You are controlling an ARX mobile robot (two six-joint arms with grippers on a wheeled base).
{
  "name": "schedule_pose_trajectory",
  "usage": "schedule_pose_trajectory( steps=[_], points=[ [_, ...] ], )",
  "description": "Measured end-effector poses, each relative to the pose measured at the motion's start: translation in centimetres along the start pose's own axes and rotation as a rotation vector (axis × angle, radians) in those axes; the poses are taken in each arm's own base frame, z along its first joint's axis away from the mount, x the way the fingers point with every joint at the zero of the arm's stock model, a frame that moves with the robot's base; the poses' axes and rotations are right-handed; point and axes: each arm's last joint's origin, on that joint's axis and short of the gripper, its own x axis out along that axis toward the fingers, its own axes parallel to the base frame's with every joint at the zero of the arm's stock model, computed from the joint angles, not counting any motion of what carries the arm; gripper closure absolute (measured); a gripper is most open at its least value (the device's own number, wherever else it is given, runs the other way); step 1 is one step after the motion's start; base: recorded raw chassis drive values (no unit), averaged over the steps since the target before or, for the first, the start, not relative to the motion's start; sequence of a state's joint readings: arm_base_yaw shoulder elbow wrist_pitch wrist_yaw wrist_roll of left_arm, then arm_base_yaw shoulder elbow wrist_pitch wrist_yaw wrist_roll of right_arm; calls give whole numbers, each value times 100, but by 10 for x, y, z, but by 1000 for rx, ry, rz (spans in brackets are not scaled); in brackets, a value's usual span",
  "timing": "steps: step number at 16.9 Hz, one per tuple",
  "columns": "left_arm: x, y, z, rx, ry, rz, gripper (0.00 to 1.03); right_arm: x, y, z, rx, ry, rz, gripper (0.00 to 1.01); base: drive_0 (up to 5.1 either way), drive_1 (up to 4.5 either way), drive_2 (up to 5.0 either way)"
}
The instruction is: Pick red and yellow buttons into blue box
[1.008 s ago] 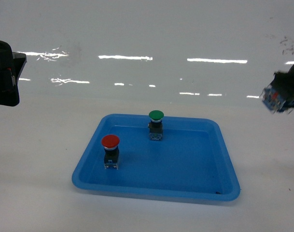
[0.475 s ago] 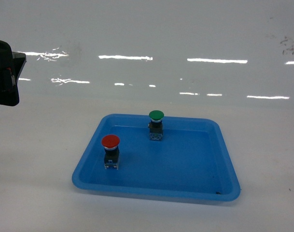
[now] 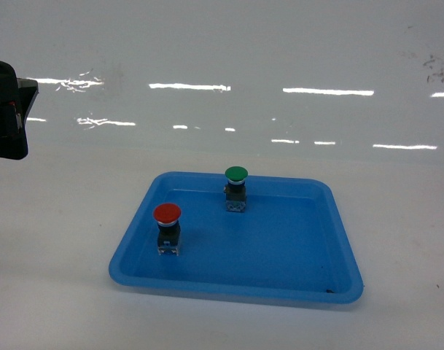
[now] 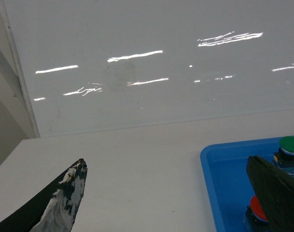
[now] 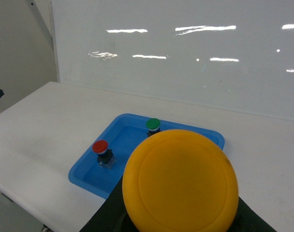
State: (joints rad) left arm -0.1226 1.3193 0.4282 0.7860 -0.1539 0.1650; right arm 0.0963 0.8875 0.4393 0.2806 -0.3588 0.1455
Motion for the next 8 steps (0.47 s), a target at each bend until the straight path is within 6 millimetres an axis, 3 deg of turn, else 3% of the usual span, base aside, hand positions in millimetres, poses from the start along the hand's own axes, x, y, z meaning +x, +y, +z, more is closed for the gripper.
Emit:
schedule_pose_trajectory(
  steps=[2, 4, 8],
  points=[
    [1, 0, 0, 1, -6, 1, 5, 0, 0, -1, 1, 4, 1, 75, 0, 0, 0],
    [40, -19, -9, 23, 78, -114, 5, 0, 0, -1, 1, 4, 1, 75, 0, 0, 0],
    [45, -40, -21, -6, 170, -365, 5, 0, 0, -1, 1, 4, 1, 75, 0, 0, 0]
  ],
)
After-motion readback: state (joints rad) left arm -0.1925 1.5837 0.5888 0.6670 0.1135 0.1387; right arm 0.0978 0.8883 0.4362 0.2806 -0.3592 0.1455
